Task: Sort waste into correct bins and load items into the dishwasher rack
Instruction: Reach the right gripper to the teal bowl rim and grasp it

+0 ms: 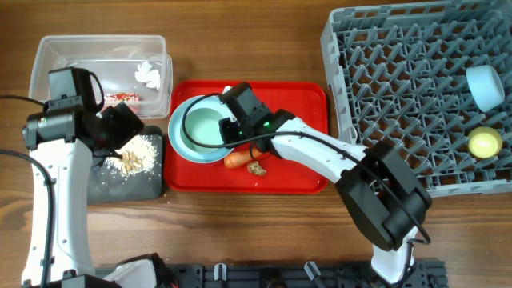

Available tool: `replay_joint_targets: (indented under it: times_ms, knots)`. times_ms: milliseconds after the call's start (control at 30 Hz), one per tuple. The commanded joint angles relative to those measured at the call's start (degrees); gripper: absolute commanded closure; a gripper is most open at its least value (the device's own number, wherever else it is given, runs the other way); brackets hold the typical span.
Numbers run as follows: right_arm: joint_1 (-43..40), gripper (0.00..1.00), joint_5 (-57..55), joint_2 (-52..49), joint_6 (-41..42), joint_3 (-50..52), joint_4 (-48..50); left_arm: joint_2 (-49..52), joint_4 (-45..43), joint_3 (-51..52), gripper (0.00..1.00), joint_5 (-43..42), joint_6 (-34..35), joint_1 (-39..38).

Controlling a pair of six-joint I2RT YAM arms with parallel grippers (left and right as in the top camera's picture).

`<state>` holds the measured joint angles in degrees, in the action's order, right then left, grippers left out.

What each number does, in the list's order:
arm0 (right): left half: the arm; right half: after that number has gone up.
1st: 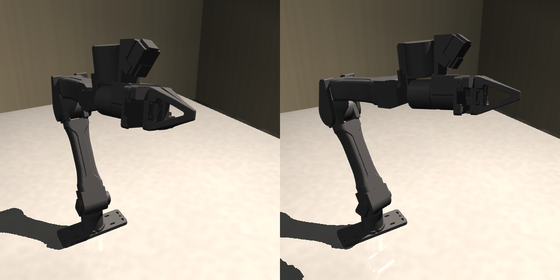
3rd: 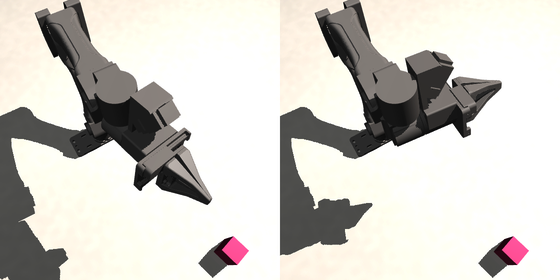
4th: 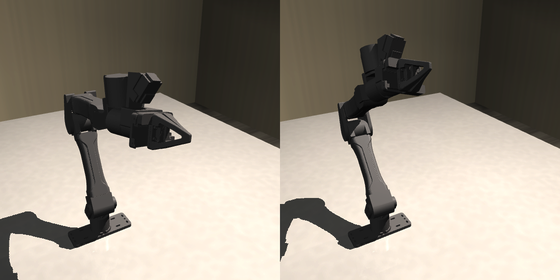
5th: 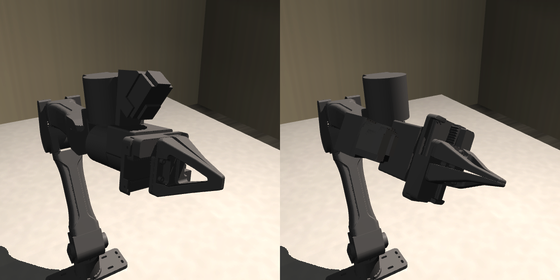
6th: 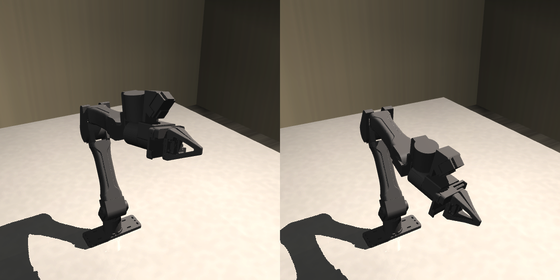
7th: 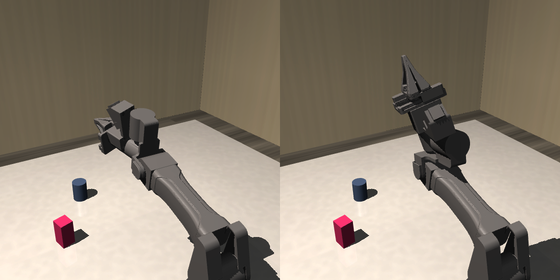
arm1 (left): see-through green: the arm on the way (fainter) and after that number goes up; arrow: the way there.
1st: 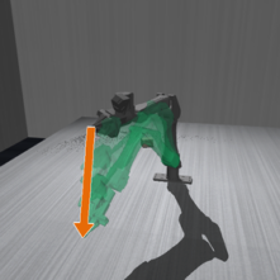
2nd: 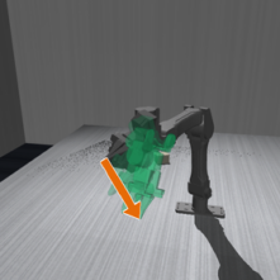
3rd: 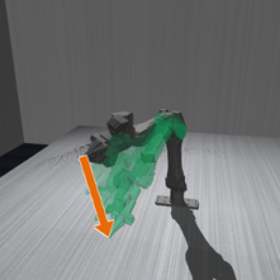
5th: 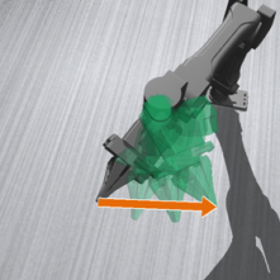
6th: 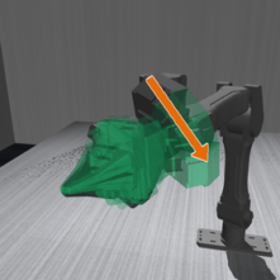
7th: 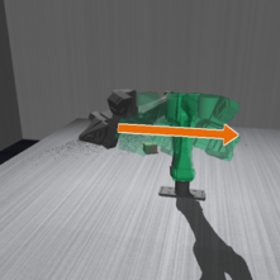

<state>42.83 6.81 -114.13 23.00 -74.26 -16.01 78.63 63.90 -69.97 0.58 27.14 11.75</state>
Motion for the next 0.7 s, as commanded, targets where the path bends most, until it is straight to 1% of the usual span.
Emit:
replay_joint_targets:
  times_ms: [0,133,500,667]
  knots:
    - [0.11,0.67,-1.97,-0.79,1.18,0.24,-0.66,-0.85,0.04,-0.37,0.07,-0.11,0.74,0.31]
    - [0.11,0.76,-3.10,-0.79,1.20,0.24,-1.60,-0.85,0.04,-0.37,0.07,-0.09,0.74,0.33]
    - [0.02,0.94,-9.35,-0.74,1.16,0.24,-3.39,-0.85,0.09,-0.37,0.07,-0.09,0.74,0.31]
    - [-0.87,0.95,-12.00,-0.74,1.18,0.24,-5.55,-0.85,0.07,-0.39,0.06,-0.09,0.74,0.33]
